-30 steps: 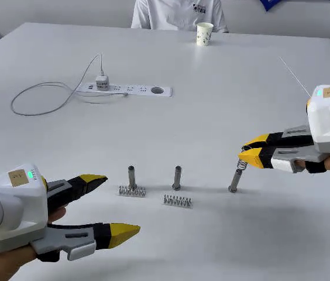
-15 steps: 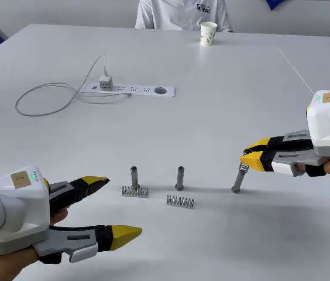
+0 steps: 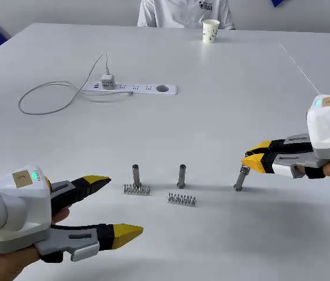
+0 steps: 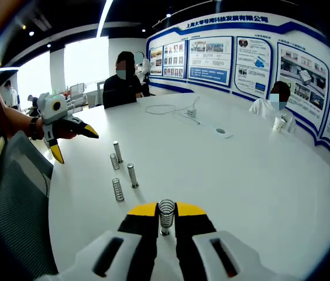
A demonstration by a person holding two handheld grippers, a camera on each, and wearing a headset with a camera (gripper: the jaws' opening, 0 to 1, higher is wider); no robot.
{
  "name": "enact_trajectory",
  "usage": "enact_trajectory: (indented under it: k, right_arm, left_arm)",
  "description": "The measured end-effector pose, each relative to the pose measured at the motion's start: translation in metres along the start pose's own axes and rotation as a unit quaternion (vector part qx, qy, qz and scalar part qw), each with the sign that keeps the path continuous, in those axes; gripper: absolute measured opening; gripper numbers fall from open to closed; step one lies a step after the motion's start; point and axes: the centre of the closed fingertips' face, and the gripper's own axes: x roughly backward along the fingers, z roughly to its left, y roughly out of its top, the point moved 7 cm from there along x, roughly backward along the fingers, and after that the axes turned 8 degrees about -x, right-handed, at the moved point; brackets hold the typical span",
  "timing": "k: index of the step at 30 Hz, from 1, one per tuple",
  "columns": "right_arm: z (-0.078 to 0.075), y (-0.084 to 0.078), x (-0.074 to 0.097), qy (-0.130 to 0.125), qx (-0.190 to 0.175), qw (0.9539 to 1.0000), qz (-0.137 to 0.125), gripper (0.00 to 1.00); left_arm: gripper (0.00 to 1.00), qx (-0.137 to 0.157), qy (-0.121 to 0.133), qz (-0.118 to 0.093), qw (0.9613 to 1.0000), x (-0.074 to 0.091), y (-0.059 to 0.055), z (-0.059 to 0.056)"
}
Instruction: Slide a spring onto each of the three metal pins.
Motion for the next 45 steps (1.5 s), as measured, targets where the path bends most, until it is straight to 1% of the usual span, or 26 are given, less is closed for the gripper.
enact_trajectory:
  k: [11, 15, 25, 32, 45]
  right_arm:
    - [-0.001, -0.009, -0.010, -0.002, -0.003, 1.0000, 0.004, 0.12]
    - [-0.002, -0.013, -0.013, -0.004, -0.007, 1.0000, 0.005, 0.12]
    - [-0.004, -0.024, -0.020, -0.006, -0.013, 0.9998, 0.017, 0.12]
    - [-0.006, -0.027, -0.021, -0.007, -0.014, 0.9997, 0.020, 0.12]
    - [-0.007, -0.034, -0.025, -0.010, -0.010, 0.9994, 0.032, 0.12]
  left_arm:
    - [0.71, 0.004, -0.003, 0.000, 1.0000, -0.003, -0.002, -0.001]
    - [0.71, 0.005, -0.002, -0.001, 1.0000, -0.002, -0.003, 0.001]
    - [0.70, 0.008, -0.005, 0.000, 1.0000, -0.005, -0.006, 0.000]
    - [0.70, 0.008, -0.005, 0.000, 1.0000, -0.005, -0.007, 0.002]
    - [0.70, 0.007, -0.004, 0.004, 1.0000, -0.004, -0.006, -0.001]
